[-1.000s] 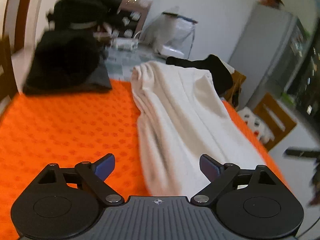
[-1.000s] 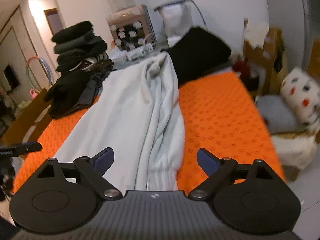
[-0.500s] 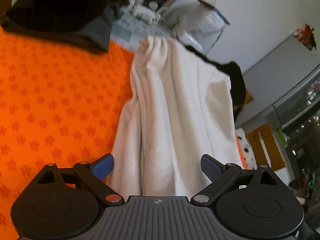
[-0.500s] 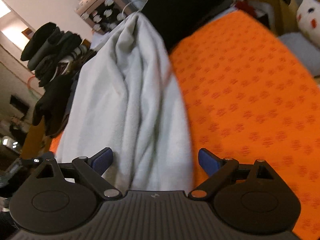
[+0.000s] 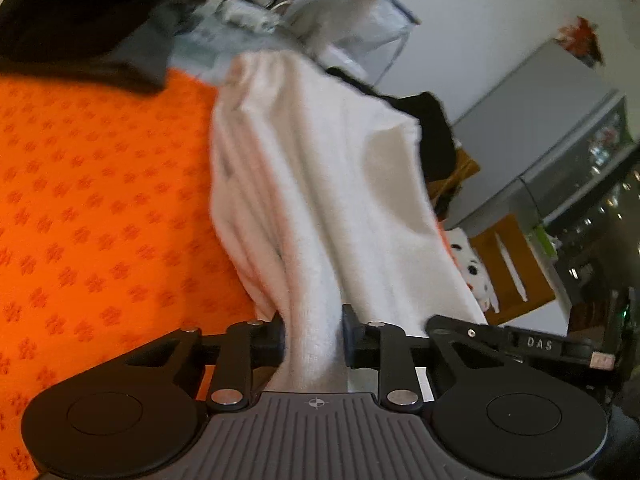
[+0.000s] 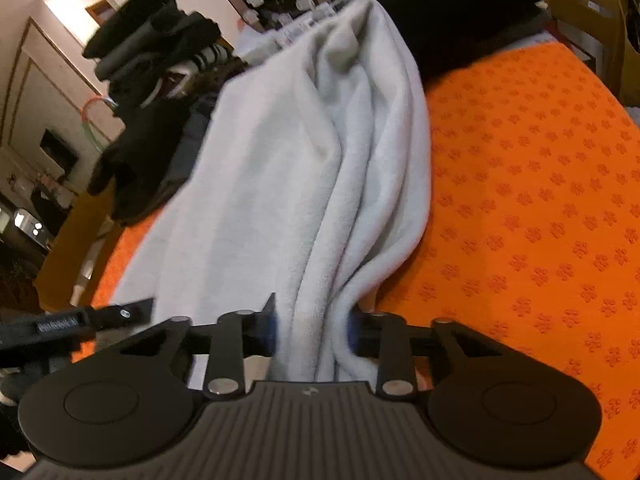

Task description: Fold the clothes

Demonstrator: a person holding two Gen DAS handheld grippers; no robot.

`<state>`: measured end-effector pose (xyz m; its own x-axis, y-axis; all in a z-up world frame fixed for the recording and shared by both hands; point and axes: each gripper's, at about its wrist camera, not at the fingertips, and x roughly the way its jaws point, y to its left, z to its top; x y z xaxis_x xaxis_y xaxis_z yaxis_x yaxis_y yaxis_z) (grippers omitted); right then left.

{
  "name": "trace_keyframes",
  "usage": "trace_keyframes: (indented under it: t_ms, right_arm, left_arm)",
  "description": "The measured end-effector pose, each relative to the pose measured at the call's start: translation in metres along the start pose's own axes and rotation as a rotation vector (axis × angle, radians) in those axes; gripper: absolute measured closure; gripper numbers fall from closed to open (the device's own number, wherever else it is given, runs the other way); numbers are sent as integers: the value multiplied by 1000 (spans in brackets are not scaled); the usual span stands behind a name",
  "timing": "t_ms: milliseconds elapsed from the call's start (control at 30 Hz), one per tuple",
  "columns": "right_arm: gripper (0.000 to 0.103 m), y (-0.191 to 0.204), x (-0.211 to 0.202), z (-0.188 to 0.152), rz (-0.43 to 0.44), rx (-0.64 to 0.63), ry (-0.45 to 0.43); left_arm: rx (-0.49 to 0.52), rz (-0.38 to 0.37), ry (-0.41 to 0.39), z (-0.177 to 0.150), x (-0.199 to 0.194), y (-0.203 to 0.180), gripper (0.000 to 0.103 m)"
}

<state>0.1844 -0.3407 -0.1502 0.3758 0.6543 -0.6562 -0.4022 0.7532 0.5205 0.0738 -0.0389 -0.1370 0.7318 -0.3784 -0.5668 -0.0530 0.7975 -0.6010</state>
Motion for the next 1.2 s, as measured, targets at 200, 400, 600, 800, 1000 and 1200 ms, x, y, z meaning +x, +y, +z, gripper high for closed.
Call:
trace_keyframes:
  t_ms: [200, 400, 600, 800, 1000, 1200]
  right_arm:
    - [73, 34, -32, 10, 72, -31, -100]
    - [73, 51, -74, 19, 154, 54, -183]
    - [73, 49, -120, -7, 230, 213, -224]
    - [71, 20, -119, -63, 143, 332, -175]
    - [51, 16, -104, -108, -82, 209, -142]
    - [28, 34, -107, -140, -281, -26, -157]
  left_arm:
    - [93, -56, -76, 7, -19, -40, 78]
    - [114, -112, -141, 15, -57, -63, 78]
    - [127, -146, -126, 5, -94, -72, 77]
    - [117, -67, -13, -34, -91, -48, 77]
    - [131, 51, 75, -70, -79, -14, 72]
    - [199, 92, 58, -78, -95, -2, 54]
